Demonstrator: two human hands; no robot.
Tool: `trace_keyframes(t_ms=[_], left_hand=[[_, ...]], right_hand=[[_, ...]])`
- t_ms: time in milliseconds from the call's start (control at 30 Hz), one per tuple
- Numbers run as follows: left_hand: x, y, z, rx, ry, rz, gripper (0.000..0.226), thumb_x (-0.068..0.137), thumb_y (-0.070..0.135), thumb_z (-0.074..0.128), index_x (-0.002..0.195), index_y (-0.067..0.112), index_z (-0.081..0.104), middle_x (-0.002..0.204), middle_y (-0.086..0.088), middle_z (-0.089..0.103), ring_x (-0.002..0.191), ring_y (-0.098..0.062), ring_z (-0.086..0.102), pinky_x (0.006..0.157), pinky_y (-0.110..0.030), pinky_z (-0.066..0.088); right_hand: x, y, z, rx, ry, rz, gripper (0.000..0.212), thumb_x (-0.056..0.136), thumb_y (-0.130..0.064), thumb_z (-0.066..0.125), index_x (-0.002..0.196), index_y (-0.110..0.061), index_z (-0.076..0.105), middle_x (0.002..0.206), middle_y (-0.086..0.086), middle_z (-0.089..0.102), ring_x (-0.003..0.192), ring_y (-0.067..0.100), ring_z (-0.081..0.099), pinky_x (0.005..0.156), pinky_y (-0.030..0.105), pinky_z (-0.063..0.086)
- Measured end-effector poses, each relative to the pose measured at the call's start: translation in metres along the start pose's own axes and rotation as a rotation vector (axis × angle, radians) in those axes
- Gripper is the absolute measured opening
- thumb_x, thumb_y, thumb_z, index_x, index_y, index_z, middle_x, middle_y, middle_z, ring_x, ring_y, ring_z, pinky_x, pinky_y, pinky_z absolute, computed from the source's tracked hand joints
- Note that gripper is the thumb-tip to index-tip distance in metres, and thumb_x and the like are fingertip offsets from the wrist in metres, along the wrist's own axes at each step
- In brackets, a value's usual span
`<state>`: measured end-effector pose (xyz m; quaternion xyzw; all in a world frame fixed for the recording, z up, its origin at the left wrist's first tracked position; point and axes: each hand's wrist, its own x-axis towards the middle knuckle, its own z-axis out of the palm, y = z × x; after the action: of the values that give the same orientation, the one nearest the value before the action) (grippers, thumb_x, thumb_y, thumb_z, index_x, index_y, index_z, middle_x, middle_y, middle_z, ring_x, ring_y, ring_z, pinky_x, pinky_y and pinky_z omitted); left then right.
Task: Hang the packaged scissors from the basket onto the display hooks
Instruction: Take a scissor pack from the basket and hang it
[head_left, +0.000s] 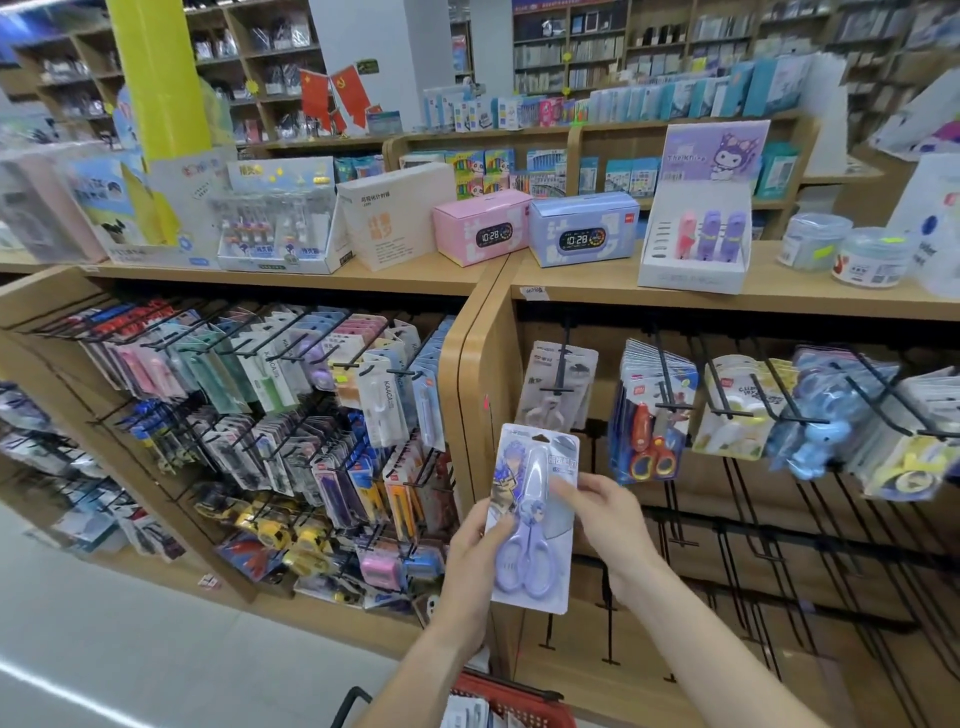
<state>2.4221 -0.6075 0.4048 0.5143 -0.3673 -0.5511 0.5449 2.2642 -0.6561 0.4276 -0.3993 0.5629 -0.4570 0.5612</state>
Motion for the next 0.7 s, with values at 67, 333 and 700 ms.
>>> trace_keyframes(t_ms=[67,333,700], left_hand=[[0.005,0.003,0.008,-0.005,-0.031,0.007,0.025,0.105,0.015,0.059,0.126,0.014,0.072,0.124,-0.011,0.076,0.121,-0.031,0.07,0.105,-0.047,0.052],[0.032,0.026,0.029,0.045,-0.054,0.059,0.022,0.107,0.015,0.059,0.125,0.013,0.071,0.118,-0.006,0.078,0.113,-0.025,0.072,0.092,-0.032,0.058],[0.052,0.02,0.031,0.212,0.015,0.059,0.019,0.106,0.016,0.061,0.124,0.012,0.067,0.111,-0.001,0.075,0.094,0.002,0.07,0.076,-0.009,0.05]], right_hand=[[-0.002,-0.004,-0.001,0.023,-0.028,-0.035,0.021,0.094,-0.022,0.076,0.112,-0.011,0.071,0.102,0.004,0.08,0.092,0.015,0.077,0.073,0.026,0.059],[0.021,-0.028,0.002,0.083,0.078,-0.135,0.012,0.1,-0.015,0.068,0.111,-0.009,0.066,0.098,0.004,0.08,0.09,0.018,0.078,0.071,0.029,0.061],[0.048,-0.022,0.009,-0.049,0.206,-0.172,0.003,0.101,-0.019,0.065,0.101,-0.023,0.065,0.099,0.001,0.076,0.092,0.017,0.074,0.081,0.044,0.062]])
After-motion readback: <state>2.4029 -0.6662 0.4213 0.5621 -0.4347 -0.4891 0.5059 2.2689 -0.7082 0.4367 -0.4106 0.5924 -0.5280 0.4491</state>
